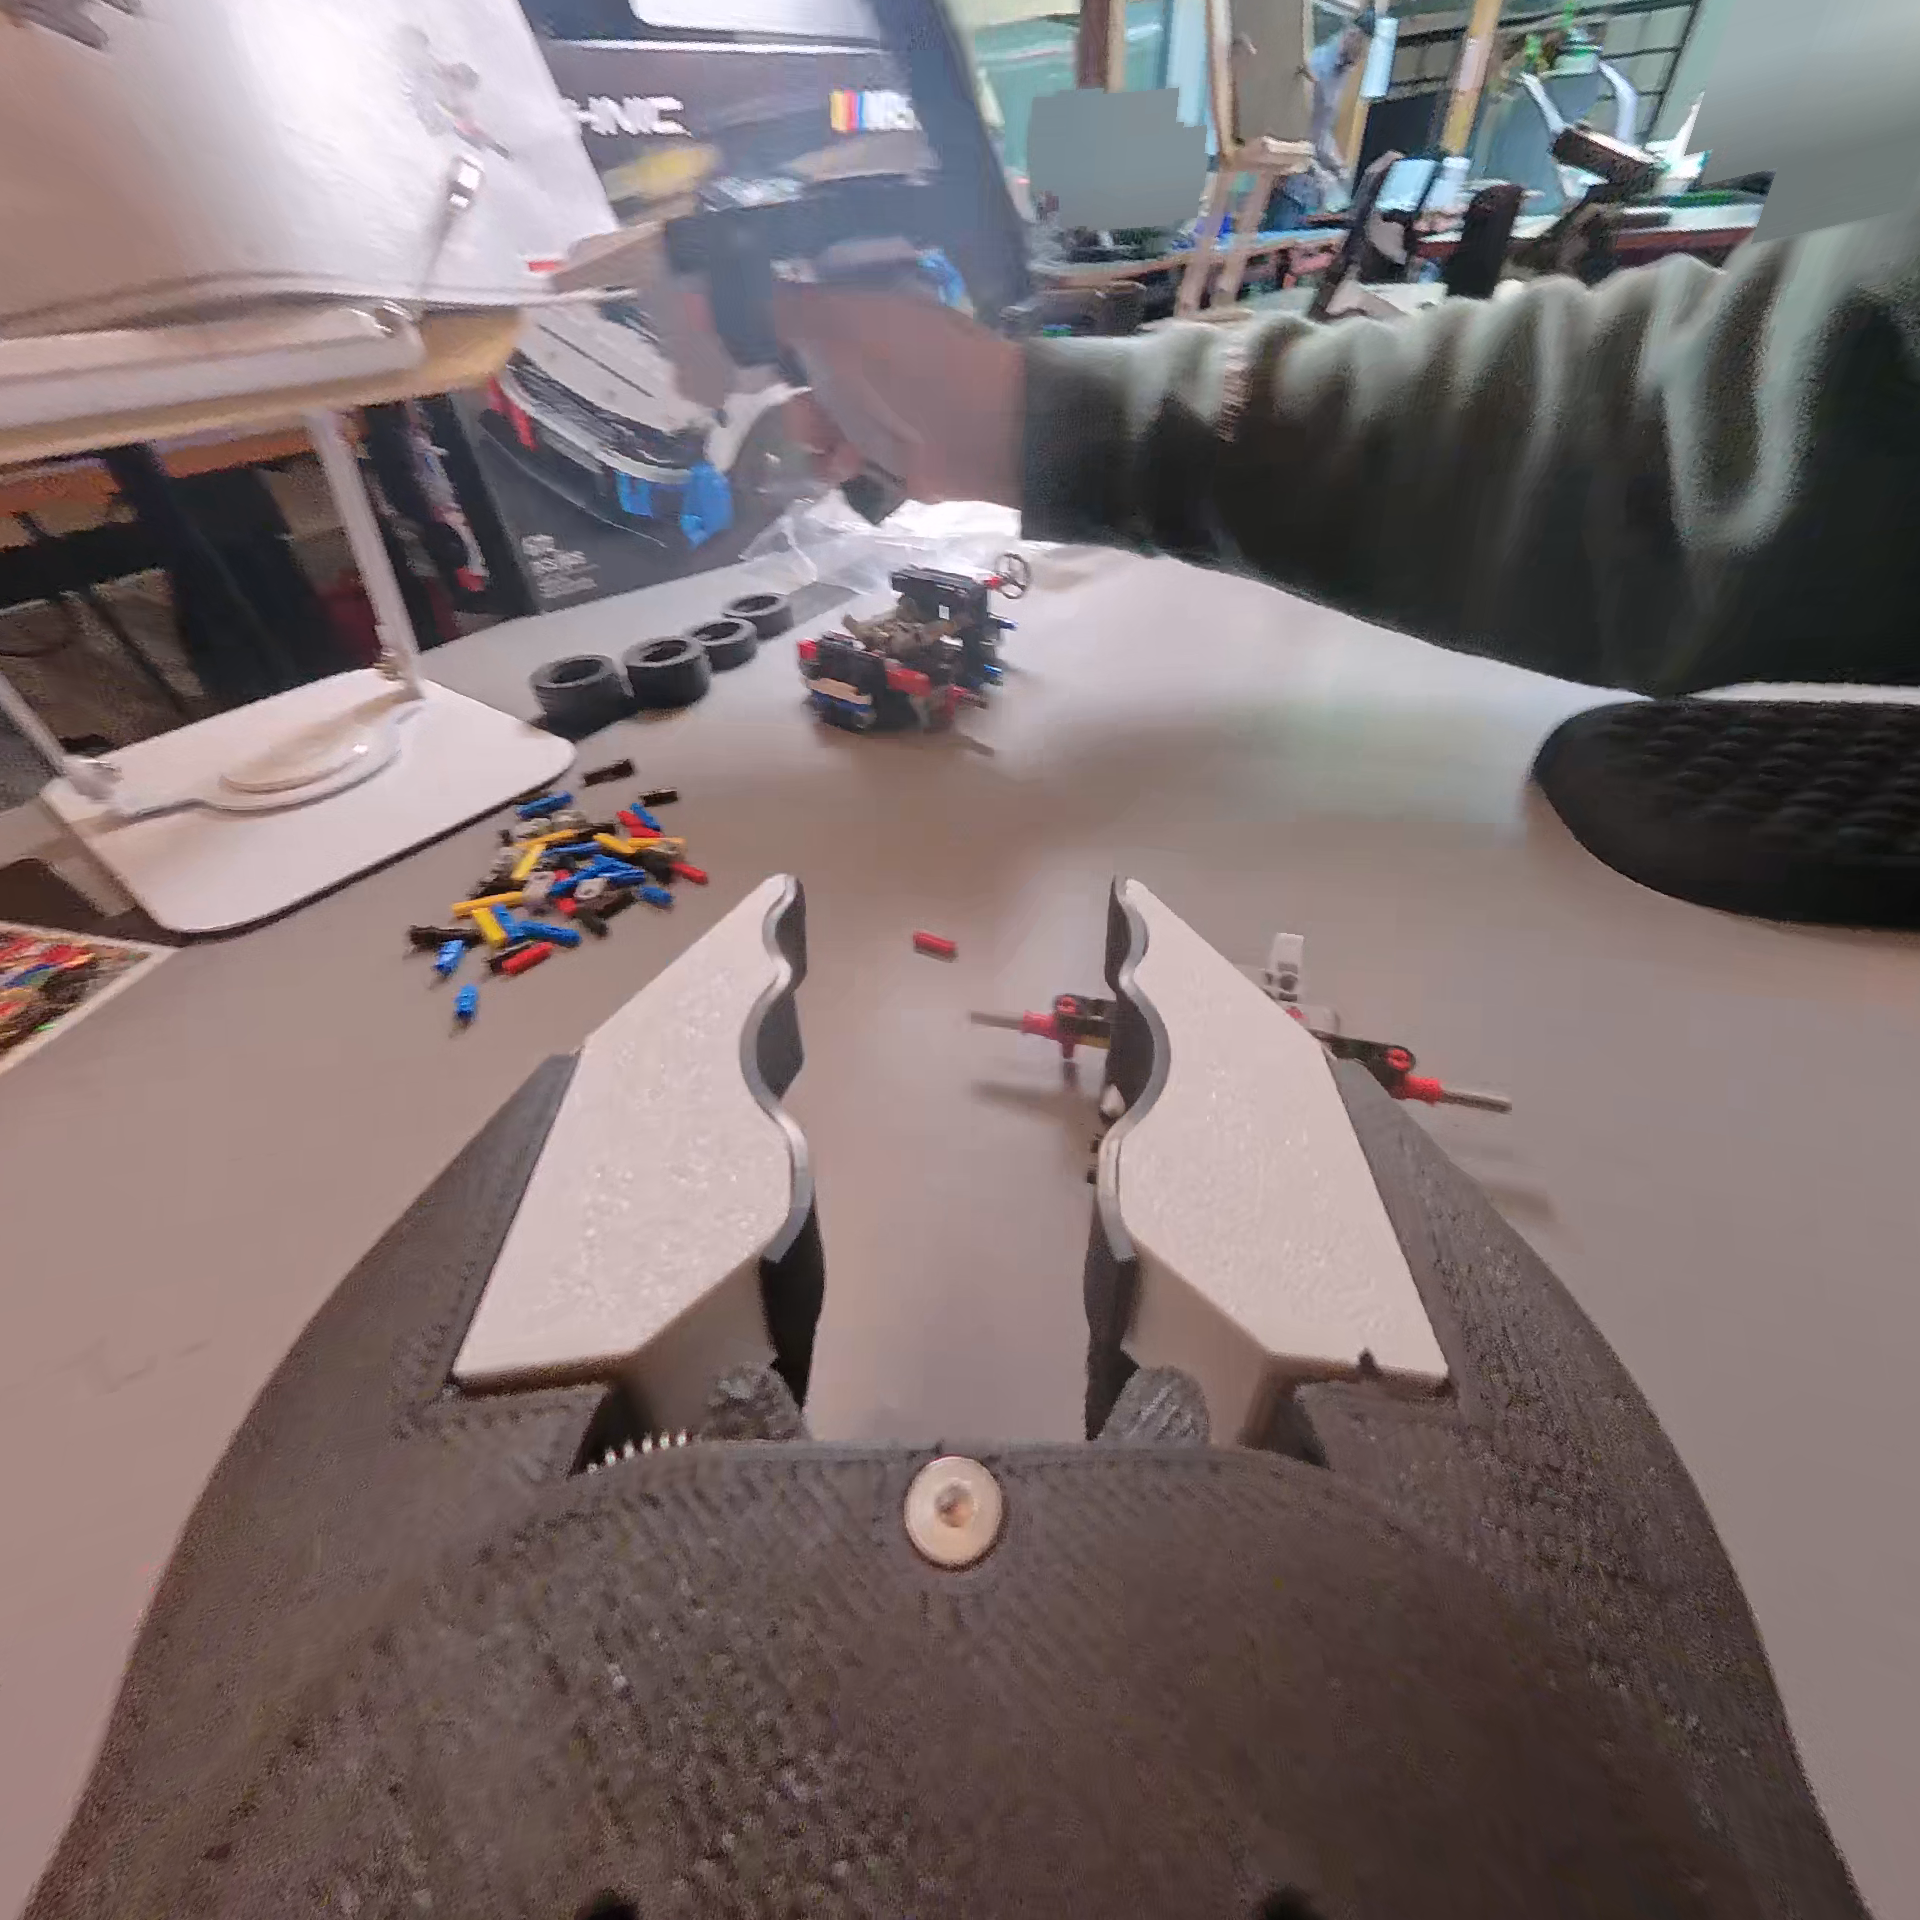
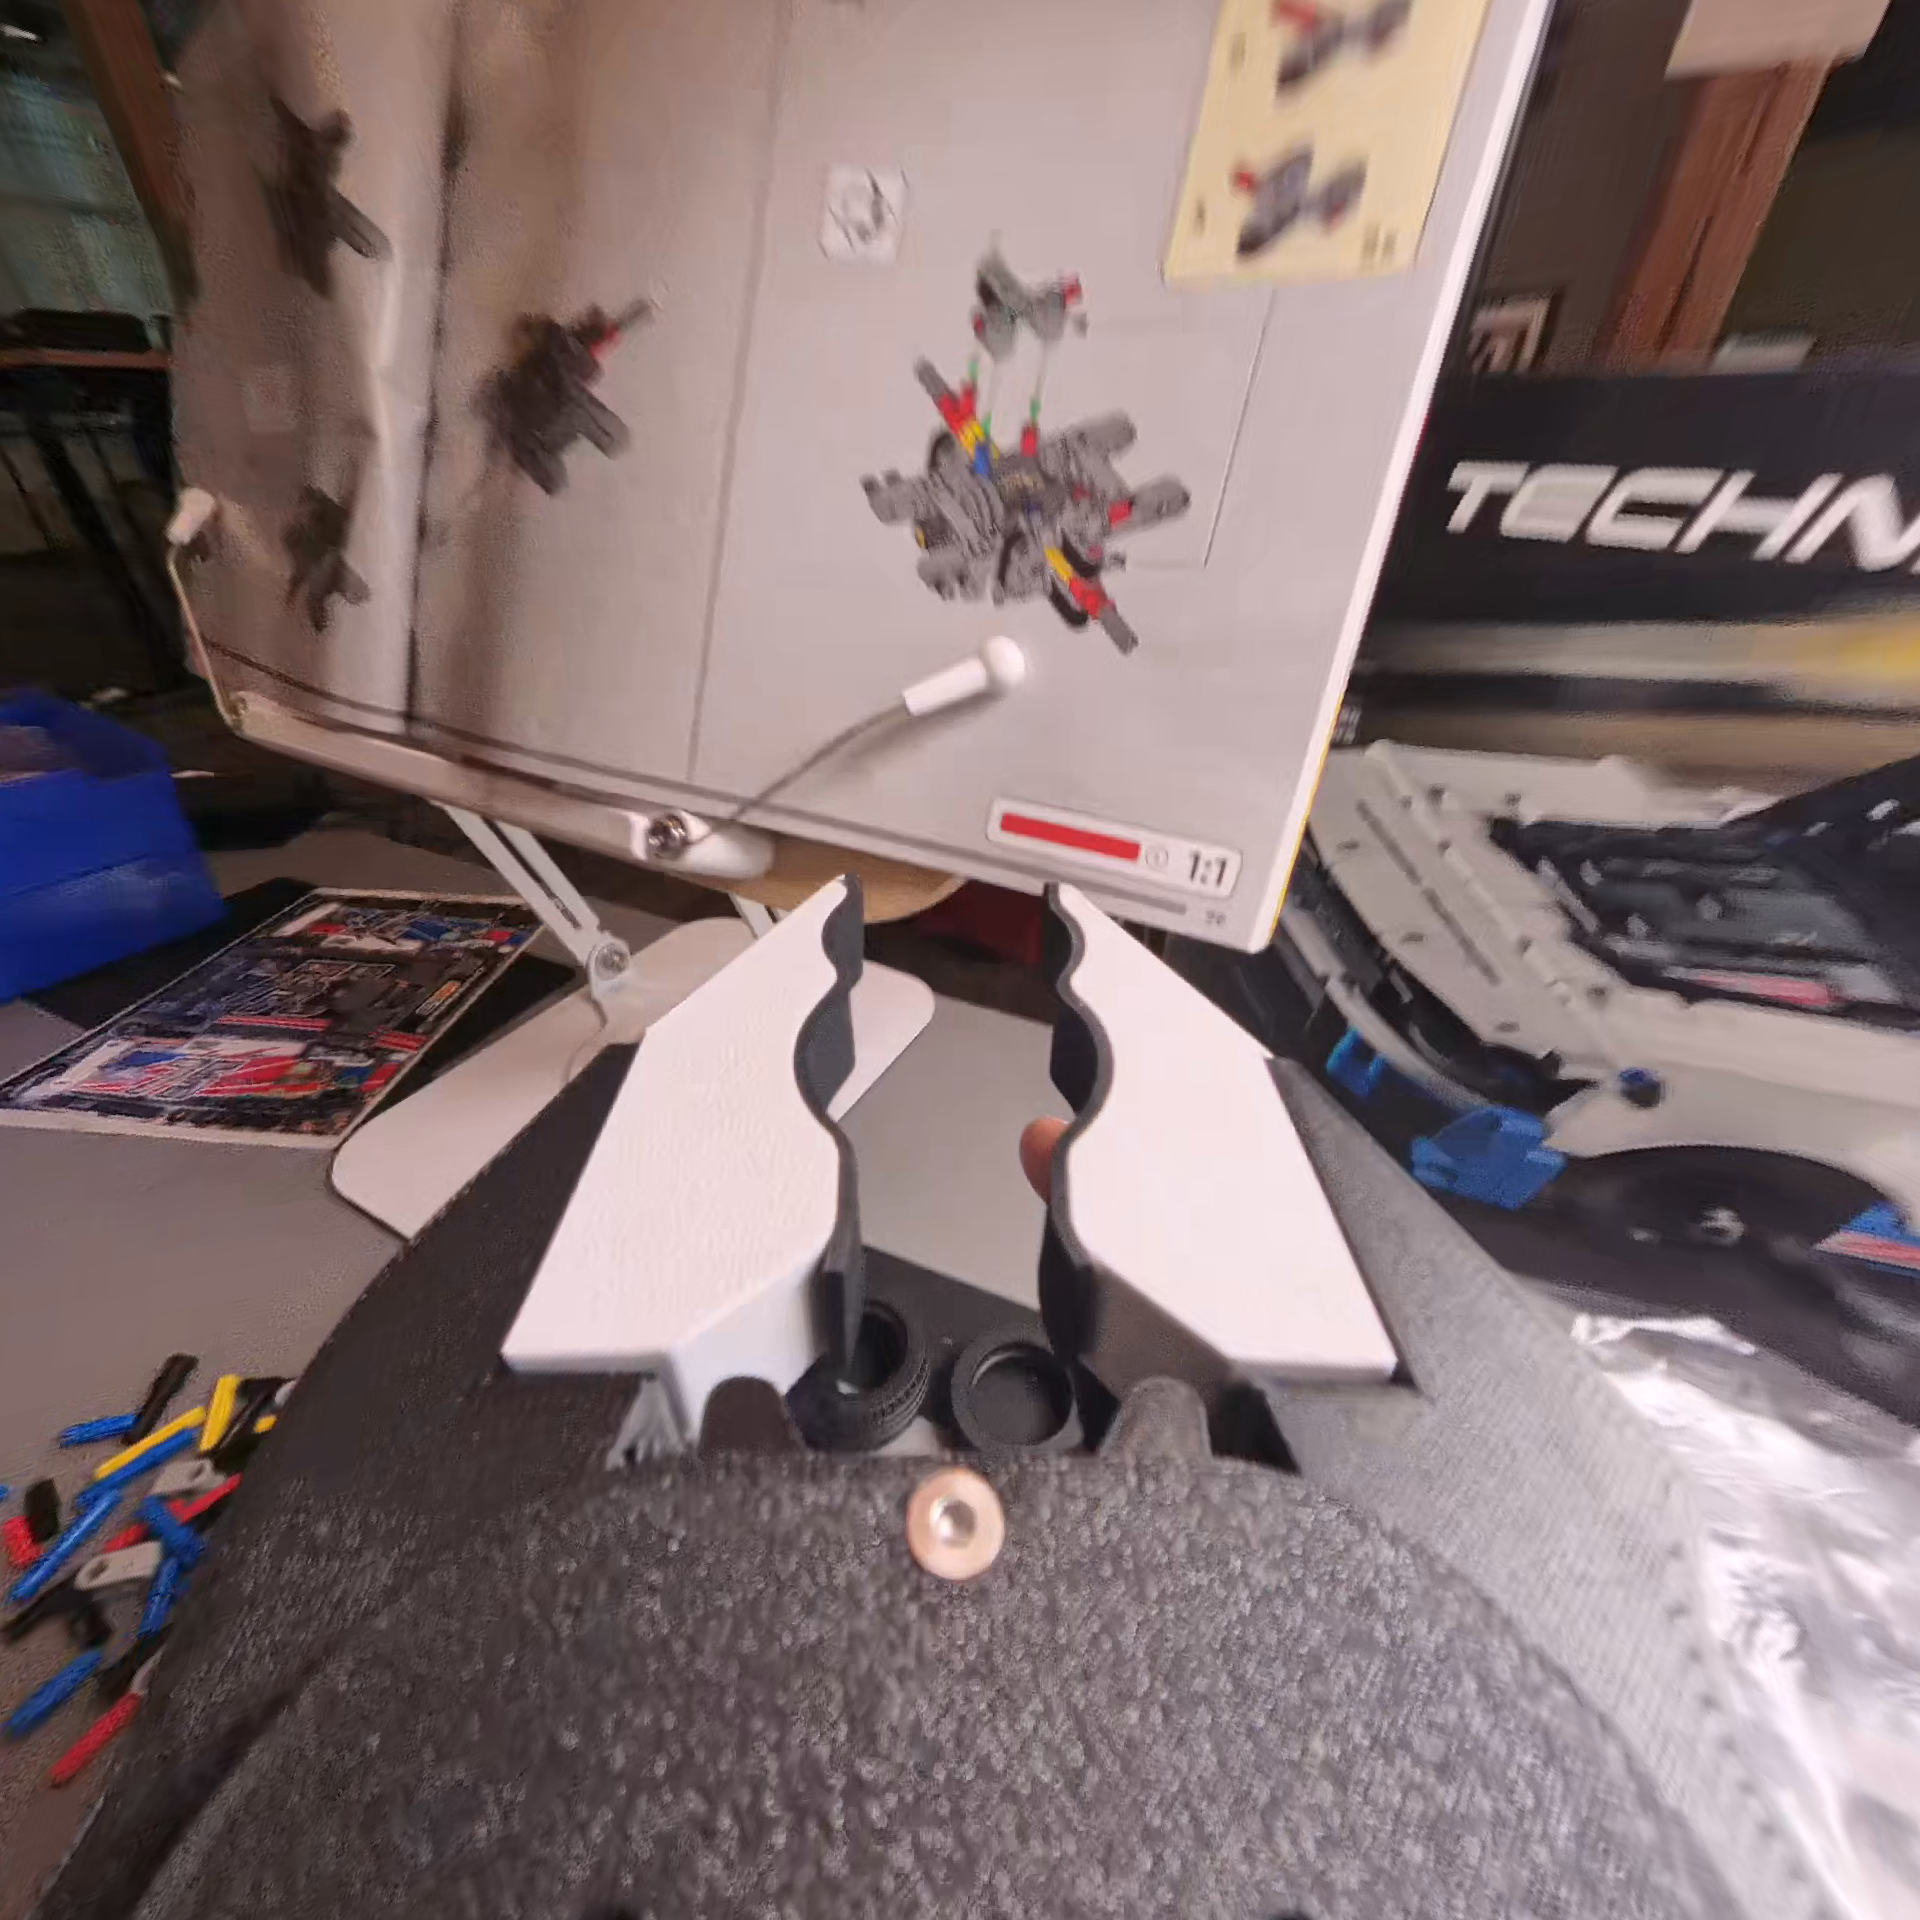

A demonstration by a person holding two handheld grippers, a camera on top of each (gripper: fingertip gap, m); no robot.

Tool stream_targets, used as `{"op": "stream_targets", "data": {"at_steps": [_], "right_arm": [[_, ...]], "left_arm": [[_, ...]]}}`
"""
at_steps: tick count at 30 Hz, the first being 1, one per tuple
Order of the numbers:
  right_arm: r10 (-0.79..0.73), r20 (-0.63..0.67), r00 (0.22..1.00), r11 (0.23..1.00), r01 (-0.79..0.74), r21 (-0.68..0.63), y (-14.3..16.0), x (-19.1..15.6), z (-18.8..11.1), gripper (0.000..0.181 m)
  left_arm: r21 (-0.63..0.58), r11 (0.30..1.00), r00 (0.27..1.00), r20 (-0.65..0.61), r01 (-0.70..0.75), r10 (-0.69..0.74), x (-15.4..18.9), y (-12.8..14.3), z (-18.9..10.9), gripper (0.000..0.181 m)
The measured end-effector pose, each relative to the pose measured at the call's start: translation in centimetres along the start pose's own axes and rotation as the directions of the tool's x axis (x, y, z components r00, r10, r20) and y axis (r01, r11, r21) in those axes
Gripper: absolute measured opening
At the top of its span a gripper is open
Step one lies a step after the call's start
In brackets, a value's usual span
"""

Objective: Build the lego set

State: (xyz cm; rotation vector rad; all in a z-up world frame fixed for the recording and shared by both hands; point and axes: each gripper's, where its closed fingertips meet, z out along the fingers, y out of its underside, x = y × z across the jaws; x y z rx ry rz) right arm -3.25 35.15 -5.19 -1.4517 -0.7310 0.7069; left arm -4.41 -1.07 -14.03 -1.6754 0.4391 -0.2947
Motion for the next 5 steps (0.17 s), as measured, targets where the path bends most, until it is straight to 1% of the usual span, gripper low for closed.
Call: {"op": "stream_targets", "data": {"at_steps": [2, 4, 5], "right_arm": [[-0.098, -0.003, 0.995, 0.99, 0.098, 0.103, -2.9, -2.0, -1.5, 0.027], [-0.142, 0.005, 0.99, 0.974, 0.139, 0.177, -6.2, -3.7, -1.9, 0.023], [-0.152, 0.003, 0.988, 0.968, 0.148, 0.203, -7.8, -4.2, -1.7, 0.021]], "left_arm": [[0.014, 1.0, 0.998, 0.064, 0.011, -0.011, -1.3, -0.2, -0.2, 0.053], [0.015, 1.0, 0.993, 0.114, 0.024, -0.026, -2.4, -0.1, -0.4, 0.048], [0.014, 1.0, 0.99, 0.135, 0.026, -0.027, -2.8, 0.0, -0.4, 0.043]]}}
